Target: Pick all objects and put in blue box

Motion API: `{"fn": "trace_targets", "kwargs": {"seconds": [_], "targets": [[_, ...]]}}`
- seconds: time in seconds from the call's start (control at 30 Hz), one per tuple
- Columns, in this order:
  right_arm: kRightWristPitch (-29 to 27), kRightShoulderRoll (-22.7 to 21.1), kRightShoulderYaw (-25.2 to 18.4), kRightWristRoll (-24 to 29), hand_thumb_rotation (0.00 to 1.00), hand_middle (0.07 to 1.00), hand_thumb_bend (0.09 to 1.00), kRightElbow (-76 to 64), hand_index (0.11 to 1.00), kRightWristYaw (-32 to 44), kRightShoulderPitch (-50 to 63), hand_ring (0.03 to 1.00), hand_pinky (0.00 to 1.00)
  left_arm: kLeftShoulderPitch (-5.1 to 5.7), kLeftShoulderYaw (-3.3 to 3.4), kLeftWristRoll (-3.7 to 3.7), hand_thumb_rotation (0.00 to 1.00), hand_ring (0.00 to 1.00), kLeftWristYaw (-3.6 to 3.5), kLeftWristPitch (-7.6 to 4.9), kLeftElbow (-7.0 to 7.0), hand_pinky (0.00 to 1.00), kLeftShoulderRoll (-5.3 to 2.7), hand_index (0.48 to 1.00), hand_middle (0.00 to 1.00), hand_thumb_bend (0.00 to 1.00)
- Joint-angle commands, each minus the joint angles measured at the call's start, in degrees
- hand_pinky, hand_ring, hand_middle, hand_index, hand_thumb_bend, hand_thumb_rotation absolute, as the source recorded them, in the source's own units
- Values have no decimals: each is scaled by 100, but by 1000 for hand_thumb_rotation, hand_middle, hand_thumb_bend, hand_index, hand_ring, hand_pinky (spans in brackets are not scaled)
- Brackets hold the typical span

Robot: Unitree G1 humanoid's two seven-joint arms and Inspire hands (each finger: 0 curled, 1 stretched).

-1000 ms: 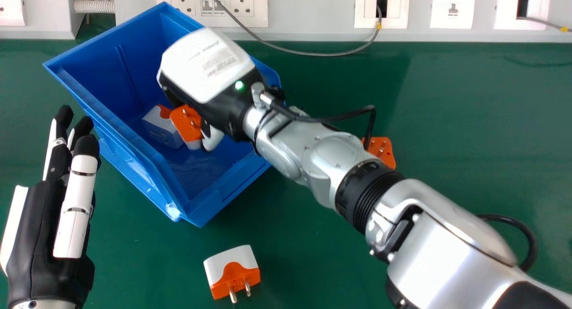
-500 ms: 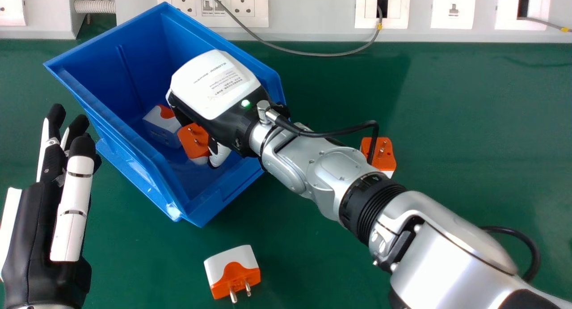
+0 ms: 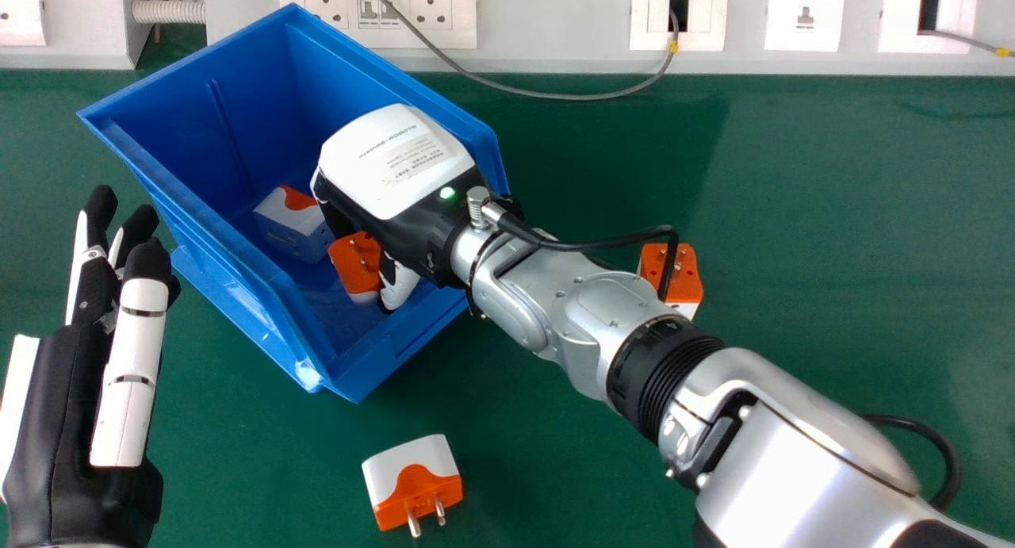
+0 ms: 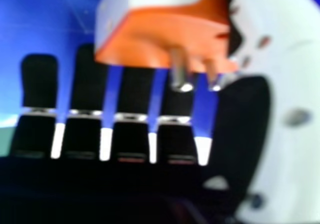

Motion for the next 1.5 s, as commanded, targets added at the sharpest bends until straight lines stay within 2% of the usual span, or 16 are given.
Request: {"fn": "trace_targets", "kwargs": {"seconds": [0.0,0.2,0.37,0.5,0.63,0.67,0.73,0.83,0.9,1.1,1.23,1.37,1.47], "targets": [[-19,-34,-72,100,0,504,500,-74,450,-94,-22,446,360,56,10,-44,864,982,4,-78,-148,957,-35,1000,975,447],[19,-20,-92,86,0,505,500,-74,441,-92,-21,450,353,64,-7,-38,863,981,5,-67,-147,957,-38,1000,971,452],[80,-3,-158,131,0,522,498,-91,444,-112,-11,460,356,51,-29,5,865,983,20,-36,-164,964,-43,1000,972,453],[185,33,-195,177,0,535,497,-69,449,24,-10,467,362,82,-29,-4,866,984,-27,-98,-133,966,-35,1000,972,453],[225,21,-176,208,0,550,494,-88,456,92,-29,478,364,78,-14,5,866,985,-27,-73,-145,968,-24,1000,972,454],[215,15,-184,224,0,588,490,-91,464,114,-34,517,378,81,-13,12,867,985,-24,-63,-152,970,-23,1000,972,456],[189,-5,-155,204,0,588,490,-96,464,90,-35,517,378,91,-20,28,867,985,-19,-50,-167,970,-26,1000,972,456],[158,-39,-109,160,0,650,482,-104,475,35,-41,586,398,93,-38,32,867,984,-23,-49,-165,971,-29,1000,971,459],[146,-49,-103,160,0,690,477,-105,482,-1,-42,629,412,81,-35,29,867,985,-30,-72,-131,974,-27,1000,972,463],[158,-50,-109,184,0,733,473,-118,489,-45,-31,677,431,80,-18,16,868,986,-75,-144,-71,979,-18,1000,973,471],[163,-52,-105,182,31,764,613,-113,617,-103,-18,706,504,88,-19,11,868,989,-77,-140,-87,985,-27,1000,975,475],[177,-52,-107,186,6,783,626,-111,694,-96,-34,730,549,65,-15,3,869,992,-83,-167,-21,994,-31,1000,978,479],[202,-57,-109,186,4,786,620,-120,703,-91,-41,733,553,73,-24,-1,869,993,-85,-184,-29,994,-41,1000,978,480]]}}
